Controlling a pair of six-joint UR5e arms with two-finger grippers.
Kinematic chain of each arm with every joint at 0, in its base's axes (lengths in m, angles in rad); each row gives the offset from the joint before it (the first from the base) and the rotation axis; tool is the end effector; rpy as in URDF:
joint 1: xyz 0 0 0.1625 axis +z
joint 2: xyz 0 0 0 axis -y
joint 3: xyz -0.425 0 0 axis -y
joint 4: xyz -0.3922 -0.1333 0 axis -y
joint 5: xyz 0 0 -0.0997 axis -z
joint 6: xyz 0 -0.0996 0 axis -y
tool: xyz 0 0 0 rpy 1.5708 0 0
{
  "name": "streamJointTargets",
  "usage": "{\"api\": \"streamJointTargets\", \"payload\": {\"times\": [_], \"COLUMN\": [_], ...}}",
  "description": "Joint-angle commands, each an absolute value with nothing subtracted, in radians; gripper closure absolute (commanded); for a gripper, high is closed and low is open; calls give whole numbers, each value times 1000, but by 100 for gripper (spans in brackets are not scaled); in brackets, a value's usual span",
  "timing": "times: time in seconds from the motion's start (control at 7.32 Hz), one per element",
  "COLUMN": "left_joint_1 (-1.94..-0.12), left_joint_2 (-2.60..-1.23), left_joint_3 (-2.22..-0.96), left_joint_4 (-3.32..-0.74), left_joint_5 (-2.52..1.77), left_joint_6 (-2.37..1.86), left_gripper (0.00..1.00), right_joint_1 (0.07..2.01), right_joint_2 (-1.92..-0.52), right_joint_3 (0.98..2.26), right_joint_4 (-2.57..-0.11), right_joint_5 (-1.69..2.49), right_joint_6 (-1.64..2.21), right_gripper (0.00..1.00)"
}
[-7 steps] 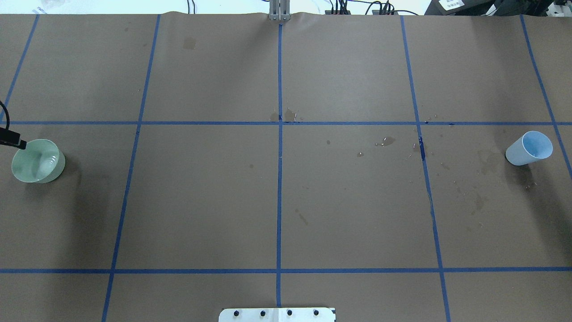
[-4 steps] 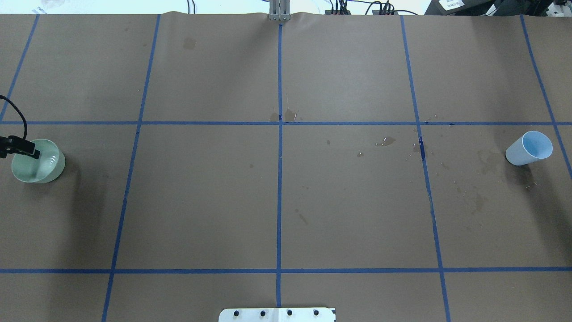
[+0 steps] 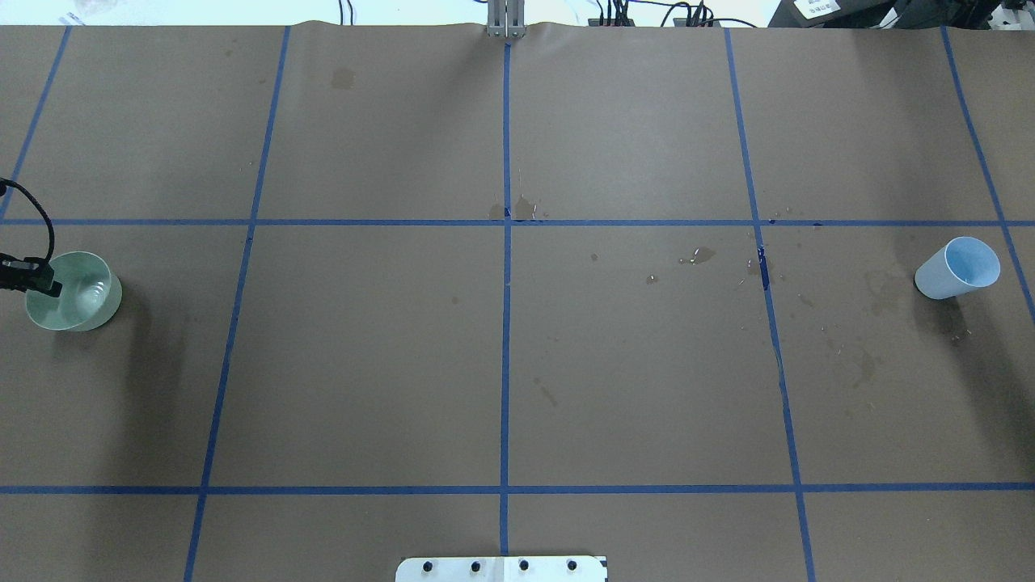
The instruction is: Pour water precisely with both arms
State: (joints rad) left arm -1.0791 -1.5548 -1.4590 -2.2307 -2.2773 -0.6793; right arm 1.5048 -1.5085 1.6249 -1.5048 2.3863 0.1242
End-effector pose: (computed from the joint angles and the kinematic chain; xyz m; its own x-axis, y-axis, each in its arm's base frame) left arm 0.1786 -0.4790 0.6521 0.6563 0.0280 -0.7540 0.0070 0.9990 0.0433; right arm 0.0259 -0.5293 0.5902 0.6781 -0.0541 0.7329 -0.0193 0.9956 0.0913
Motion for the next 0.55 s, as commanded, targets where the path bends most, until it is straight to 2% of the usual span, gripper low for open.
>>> {"api": "streamJointTargets", "payload": {"times": [0.0,0.14,0.41], "left_joint_1": [-1095,-1144,-1207], "left_joint_2": [-1545,-1558,-1653], "left_joint_3": [-1468,-1471,-1564], "left_joint_4": [-2227,-2206,-1979], "left_joint_5": [-2391,-2419,-2491], "left_joint_6": [-681,-689,-692], "left_gripper": [100,100,100], "right_joint_1": [1505,1505,1505], "right_joint_2": [-1509,-1509,-1509], "right_joint_3": [1629,1629,1628], "right_joint_4": [-1506,-1506,-1506], "right_joint_5": [2388,2384,2382], "right_joint_6": [124,124,123], "right_gripper": [0,0,0]}}
